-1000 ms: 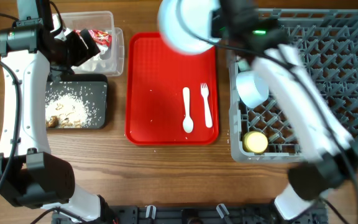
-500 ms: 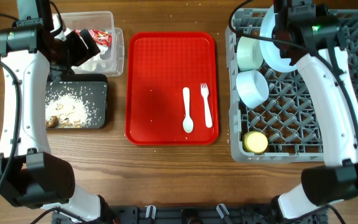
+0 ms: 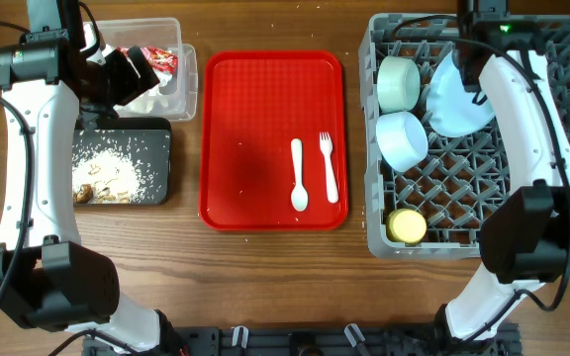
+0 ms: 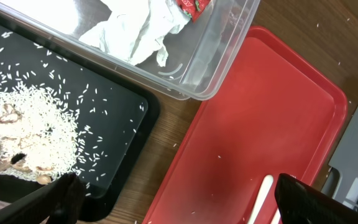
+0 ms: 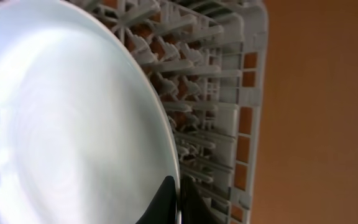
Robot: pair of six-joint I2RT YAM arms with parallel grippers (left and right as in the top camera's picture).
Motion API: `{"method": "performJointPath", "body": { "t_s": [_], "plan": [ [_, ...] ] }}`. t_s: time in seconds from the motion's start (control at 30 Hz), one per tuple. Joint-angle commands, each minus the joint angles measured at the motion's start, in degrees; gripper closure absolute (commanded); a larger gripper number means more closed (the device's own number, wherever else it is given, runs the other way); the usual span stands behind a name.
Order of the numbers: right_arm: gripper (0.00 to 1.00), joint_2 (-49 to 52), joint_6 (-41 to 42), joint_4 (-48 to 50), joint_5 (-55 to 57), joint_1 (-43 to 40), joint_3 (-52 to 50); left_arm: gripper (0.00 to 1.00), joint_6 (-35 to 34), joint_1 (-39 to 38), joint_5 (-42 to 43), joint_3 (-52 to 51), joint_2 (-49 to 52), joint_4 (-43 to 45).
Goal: Sort waste into correct bins and load items into the dishwasher rack
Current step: 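Lift the light-blue plate and stand it upright in the rack, then lower the right gripper to the white spoon and grasp it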
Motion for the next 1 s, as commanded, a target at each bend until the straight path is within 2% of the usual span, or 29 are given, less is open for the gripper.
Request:
{"method": "performJointPath", "body": {
  "t_s": [0.0,0.03,0.07,0.1,0.13,0.4,0.47,0.53,0.57,0.6,0.63,0.77,0.97],
  "plan": [
    [0.91,0.94,-0.28,-0.68,-8.92,1.03,-0.79,0.00,0.11,0.33,-0.33,0.48,-0.52,0.00],
    [0.81,0.94,-0.07,-0.81,-10.80,1.33,-0.79,0.00,0.11,0.33,-0.31,0.48,-0.52,0.00],
    [0.38,0.85,1.55,-0.79,-13.11,1.70,-0.79,0.00,0.11,0.33,-0.31,0.48,-0.52,0.00],
    [0.03,0.76,3.10,-0.83,-14.36,1.70,-0.70,0.00,0.11,0.33,-0.31,0.48,-0.52,0.00],
    [0.00,0.72,4.28,-1.11,-15.80,1.70,-0.48,0.00,0.11,0.33,-0.33,0.48,-0.52,0.00],
    [0.00,-5.77,16.55,-6.12,-25.22,1.70,4.70,0.00,0.11,0.33,-0.33,0.48,-0.52,0.00],
    [0.00,-8.81,16.61,-5.90,-40.35,1.70,4.70,0.00,0.11,0.33,-0.33,0.48,-0.52,0.00],
    [0.00,-10.14,16.35,-5.29,-60.22,1.70,4.68,0.00,0.11,0.33,-0.33,0.48,-0.52,0.00],
    [0.04,-10.05,15.91,-4.76,-67.89,1.81,4.63,0.00,0.13,0.33,-0.33,0.48,-0.52,0.00],
    [0.12,-9.68,16.39,-2.91,-74.44,2.69,3.69,0.00,0.11,0.33,-0.33,0.48,-0.52,0.00],
    [0.18,-9.33,19.78,-1.33,-74.69,4.44,2.47,0.00,0.11,0.33,-0.33,0.48,-0.52,0.00],
    [0.19,-8.63,34.56,-0.44,-57.20,12.57,-2.36,0.00,0.11,0.33,-0.31,0.48,-0.52,0.00],
    [0.26,-8.61,40.98,-0.46,-50.80,24.33,-9.46,0.00,0.11,0.33,-0.31,0.48,-0.52,0.00]
  ]
}}
